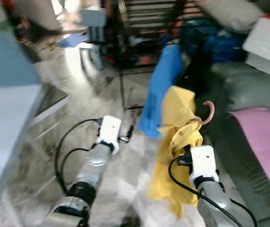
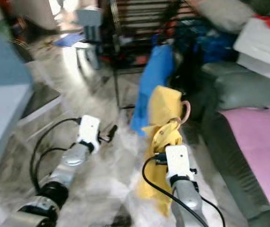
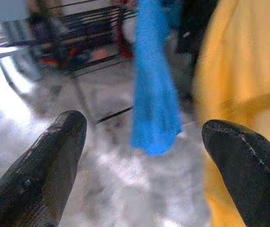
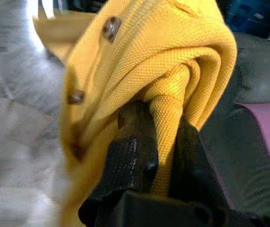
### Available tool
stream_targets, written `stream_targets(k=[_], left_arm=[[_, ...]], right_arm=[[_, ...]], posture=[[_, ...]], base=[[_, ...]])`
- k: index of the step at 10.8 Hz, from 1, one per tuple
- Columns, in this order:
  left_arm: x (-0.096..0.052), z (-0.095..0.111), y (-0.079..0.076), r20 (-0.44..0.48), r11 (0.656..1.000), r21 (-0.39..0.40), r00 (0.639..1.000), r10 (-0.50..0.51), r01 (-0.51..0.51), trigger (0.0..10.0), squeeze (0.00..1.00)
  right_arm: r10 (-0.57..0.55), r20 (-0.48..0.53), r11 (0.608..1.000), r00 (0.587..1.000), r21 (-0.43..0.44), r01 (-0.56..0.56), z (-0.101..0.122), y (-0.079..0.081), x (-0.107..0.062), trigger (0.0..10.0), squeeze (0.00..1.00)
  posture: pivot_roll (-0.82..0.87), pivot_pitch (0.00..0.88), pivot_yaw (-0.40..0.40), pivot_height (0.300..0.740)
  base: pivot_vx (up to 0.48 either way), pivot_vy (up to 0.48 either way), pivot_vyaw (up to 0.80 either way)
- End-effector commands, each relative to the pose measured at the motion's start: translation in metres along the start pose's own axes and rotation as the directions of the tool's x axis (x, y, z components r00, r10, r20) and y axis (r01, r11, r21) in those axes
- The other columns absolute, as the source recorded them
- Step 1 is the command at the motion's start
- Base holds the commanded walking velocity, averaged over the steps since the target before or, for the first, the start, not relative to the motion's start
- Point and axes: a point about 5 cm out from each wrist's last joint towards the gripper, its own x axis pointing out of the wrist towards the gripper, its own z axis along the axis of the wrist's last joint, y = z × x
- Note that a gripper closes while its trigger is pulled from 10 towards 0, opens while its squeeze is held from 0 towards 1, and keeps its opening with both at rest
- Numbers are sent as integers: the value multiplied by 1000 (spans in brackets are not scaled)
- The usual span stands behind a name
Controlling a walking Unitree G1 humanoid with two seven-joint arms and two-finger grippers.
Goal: Hang hanger
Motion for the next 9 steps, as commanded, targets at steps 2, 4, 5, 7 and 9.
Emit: stream_targets(k=[2,4,5,7,9], left_arm=[[4,6,-11,18,1000,1,999,-27,27,10000,0],[5,4,-12,15,999,-5,999,-33,33,10000,0],[6,4,-12,11,999,-8,999,-32,32,10000,0],[6,2,-14,-13,999,-11,999,-36,36,10000,0],[6,1,-15,-15,999,-12,999,-45,45,10000,0]], right_arm=[[51,38,999,998,-3,-51,7,0,1,10000,0],[96,17,995,995,-20,-96,4,9,4,10000,0],[113,6,993,994,-18,-113,3,11,4,10000,0],[119,-6,993,993,-22,-119,0,12,3,10000,0],[122,-13,992,992,-20,-122,-1,13,3,10000,0]], posture=[[-44,0,0,740],[-40,0,-5,740],[-40,0,-7,740],[-44,0,-5,740],[-46,0,-2,740]], base=[[433,0,0],[433,0,0],[424,0,0],[360,315,0],[326,352,0]])
